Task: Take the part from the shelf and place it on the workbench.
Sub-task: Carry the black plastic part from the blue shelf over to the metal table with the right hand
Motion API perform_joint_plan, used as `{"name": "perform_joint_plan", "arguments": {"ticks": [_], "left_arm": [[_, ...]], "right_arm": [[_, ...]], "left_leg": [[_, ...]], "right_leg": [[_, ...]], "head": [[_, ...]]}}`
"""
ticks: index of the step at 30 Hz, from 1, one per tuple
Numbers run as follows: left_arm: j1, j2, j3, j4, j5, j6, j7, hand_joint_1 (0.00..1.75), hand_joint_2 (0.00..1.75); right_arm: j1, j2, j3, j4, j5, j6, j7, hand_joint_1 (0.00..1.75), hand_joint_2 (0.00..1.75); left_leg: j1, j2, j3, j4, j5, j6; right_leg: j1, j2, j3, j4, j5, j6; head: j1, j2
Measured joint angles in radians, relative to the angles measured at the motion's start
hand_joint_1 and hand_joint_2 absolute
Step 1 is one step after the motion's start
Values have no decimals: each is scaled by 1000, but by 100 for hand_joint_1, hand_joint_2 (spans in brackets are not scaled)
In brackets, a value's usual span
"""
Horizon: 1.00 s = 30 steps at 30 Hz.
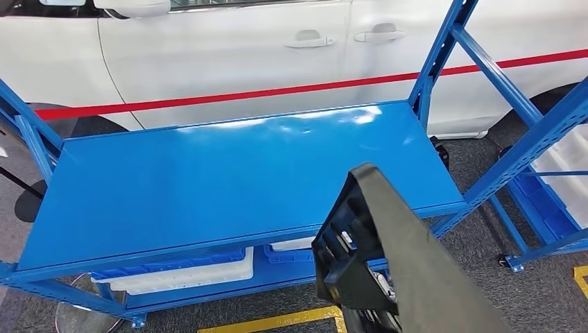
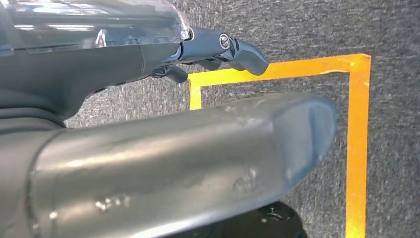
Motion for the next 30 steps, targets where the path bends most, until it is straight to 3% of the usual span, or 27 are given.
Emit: {"name": "perform_joint_plan", "arguments": {"ticks": [2,3,6,7,9,11,12,13,14,17,18,19,21,23,25,27,28,29,30], "left_arm": [[0,1,0,0,-2,-5,3,0,0],[0,2,0,-1,-3,-8,6,0,0],[0,5,1,-4,-9,-12,15,0,0],[1,6,2,-4,-10,-12,18,0,0],[1,8,5,-5,-10,-10,22,0,0],[1,9,7,-5,-10,-10,24,0,0],[1,9,8,-5,-10,-10,25,0,0],[1,10,9,-5,-10,-10,25,0,0],[1,10,9,-5,-10,-10,26,0,0],[-3,12,10,-6,-10,-10,26,0,0],[-6,13,10,-6,-10,-10,26,0,0],[-7,14,10,-7,-10,-10,26,0,0],[-7,14,11,-7,-10,-10,26,0,0],[-6,14,13,-7,-10,-11,27,0,0],[-6,14,15,-8,-10,-13,28,0,0],[-6,14,16,-8,-10,-15,29,0,0],[-6,14,16,-8,-10,-16,29,0,0],[-6,14,16,-8,-10,-16,29,0,0],[-6,13,17,-8,-10,-16,29,0,0]], "right_arm": [[0,3,-1,0,0,7,-1,175,175],[0,5,-2,-1,0,10,-1,175,175],[1,9,-3,-2,0,11,-2,175,175],[1,10,-3,-2,1,10,-2,175,175],[1,14,-3,-2,1,8,-2,175,175],[1,17,-3,-2,1,7,-2,175,175],[1,17,-3,-2,1,7,-2,175,175],[1,17,-3,-2,1,7,-2,175,175],[2,17,-3,-2,1,7,-2,175,175],[2,18,-3,-2,1,6,-2,175,175],[2,18,-3,-2,1,6,-2,175,175],[3,19,-3,-2,1,6,-2,175,175],[3,20,-3,-3,1,6,-2,175,175],[4,20,-3,-3,2,5,-2,175,175],[5,20,-3,-3,5,0,-2,175,175],[6,19,-3,-4,9,-7,-2,175,175],[6,19,-3,-4,11,-8,-2,175,175],[6,19,-3,-4,11,-8,-2,175,175],[6,19,-3,-4,12,-8,-2,175,175]], "left_leg": [[-4,-1,-6,8,3,-8],[-6,-1,-8,10,5,-13],[-5,-2,-12,10,15,-33],[-4,-3,-17,18,5,-39],[0,-4,-43,85,-59,-47],[0,-4,-80,208,-149,-52],[0,-4,-87,257,-177,-54],[0,-4,-78,273,-185,-54],[0,-4,-50,251,-176,-52],[-4,-4,96,42,-122,-38],[-7,-4,123,-3,-112,-31],[-11,-4,130,-21,-109,-26],[-14,-4,122,-22,-90,-15],[-11,0,111,-29,-68,-3],[-8,5,87,-33,-45,8],[-9,7,57,-30,-25,13],[-10,8,42,-27,-15,12],[-10,9,28,-25,-6,10],[-9,9,14,-21,2,7]], "right_leg": [[2,1,69,-125,42,-6],[4,2,84,-156,50,-10],[6,1,77,-165,65,-28],[5,-1,72,-167,73,-37],[2,-6,56,-172,90,-51],[5,-7,32,-169,106,-56],[6,-8,19,-166,114,-56],[7,-8,6,-163,121,-55],[8,-8,-6,-158,127,-54],[10,-8,-29,-149,144,-46],[10,-9,-31,-148,150,-40],[9,-10,-32,-148,157,-34],[8,-11,-32,-152,170,-20],[6,-6,-40,-142,155,-10],[3,-2,-68,-63,69,-1],[2,-1,-101,67,-23,6],[2,-1,-104,112,-37,9],[1,-1,-94,129,-30,10],[0,-1,-66,111,-7,11]], "head": [[0,0],[-1,0],[-2,0],[-2,0],[-5,0],[-9,0],[-10,0],[-10,0],[-10,0],[-9,0],[-10,0],[-10,0],[-11,0],[-12,0],[-9,0],[-5,0],[-4,0],[-4,0],[-3,0]]}}
